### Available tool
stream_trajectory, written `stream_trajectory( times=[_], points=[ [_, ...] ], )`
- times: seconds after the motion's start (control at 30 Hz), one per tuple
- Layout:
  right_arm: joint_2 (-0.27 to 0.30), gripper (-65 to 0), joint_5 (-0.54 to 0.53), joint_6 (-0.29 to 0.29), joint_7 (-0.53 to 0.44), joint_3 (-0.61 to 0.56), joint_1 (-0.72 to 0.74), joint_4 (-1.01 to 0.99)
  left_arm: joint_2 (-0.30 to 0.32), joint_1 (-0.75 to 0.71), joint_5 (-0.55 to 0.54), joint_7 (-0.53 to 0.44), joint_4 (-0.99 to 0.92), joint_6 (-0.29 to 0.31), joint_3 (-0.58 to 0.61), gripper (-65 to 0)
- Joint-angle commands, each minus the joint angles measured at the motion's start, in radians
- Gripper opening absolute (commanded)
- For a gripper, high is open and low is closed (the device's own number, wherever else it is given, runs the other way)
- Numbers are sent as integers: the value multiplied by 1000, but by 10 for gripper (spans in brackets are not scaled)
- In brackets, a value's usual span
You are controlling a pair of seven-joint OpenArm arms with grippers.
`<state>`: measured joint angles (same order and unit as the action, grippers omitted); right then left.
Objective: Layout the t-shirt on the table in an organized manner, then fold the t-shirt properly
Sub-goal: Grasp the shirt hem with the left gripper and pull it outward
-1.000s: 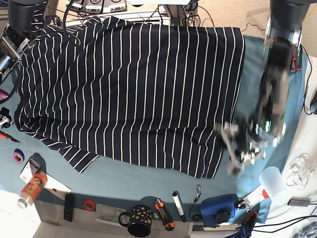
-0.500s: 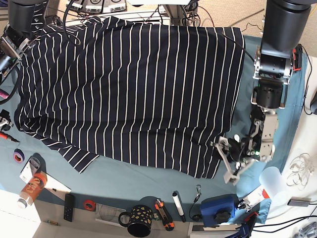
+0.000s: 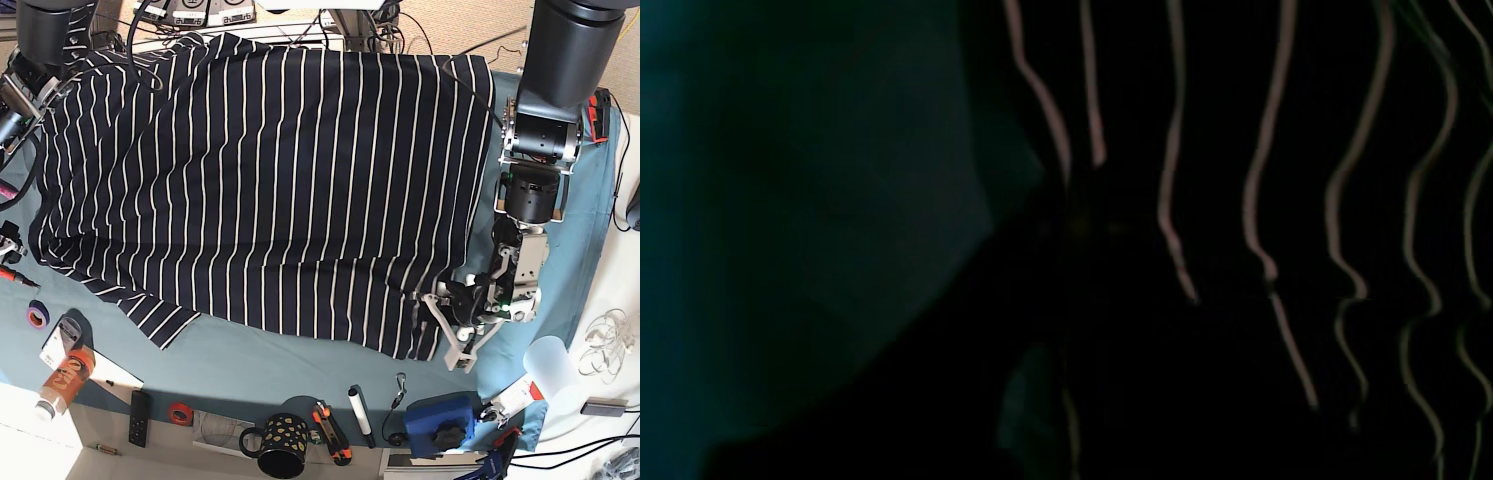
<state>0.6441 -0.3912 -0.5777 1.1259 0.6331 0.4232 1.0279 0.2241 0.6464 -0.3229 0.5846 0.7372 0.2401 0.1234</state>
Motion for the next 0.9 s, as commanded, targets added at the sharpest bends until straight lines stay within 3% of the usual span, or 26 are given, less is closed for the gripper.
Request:
stream_trajectory(
  times=[0.0, 0.1, 0.23, 0.33, 0.53, 0.63, 0.7, 0.8, 0.87],
  points=[
    [32, -459, -9, -6, -16, 3, 20, 18, 11, 39, 28, -36, 11, -37, -2, -650],
    [31, -459, -9, -6, -17, 3, 20, 18, 12, 55, 72, -93, 11, -96, -2, -650],
    [31, -459, -10, -6, -18, 3, 20, 18, 12, 98, 135, -172, 11, -111, -2, -650],
    [31, -459, -10, -6, -18, 3, 20, 18, 15, 133, 198, -232, 11, -171, -2, -650],
    [31, -459, -12, -6, -23, 3, 20, 18, 35, 146, 205, -241, 11, -172, -2, -639],
    [32, -459, -12, -6, -26, 3, 20, 18, 47, 127, 216, -247, 11, -150, -2, -385],
    [31, -459, -12, -6, -31, 3, 20, 18, 54, 113, 219, -248, 11, -168, -2, -279],
    [31, -459, -13, -6, -43, 3, 20, 18, 59, 107, 218, -159, 11, -221, -2, -274],
    [31, -459, -18, -7, -48, 3, 20, 18, 64, 106, 214, -105, 22, -186, -2, -296]
  ],
)
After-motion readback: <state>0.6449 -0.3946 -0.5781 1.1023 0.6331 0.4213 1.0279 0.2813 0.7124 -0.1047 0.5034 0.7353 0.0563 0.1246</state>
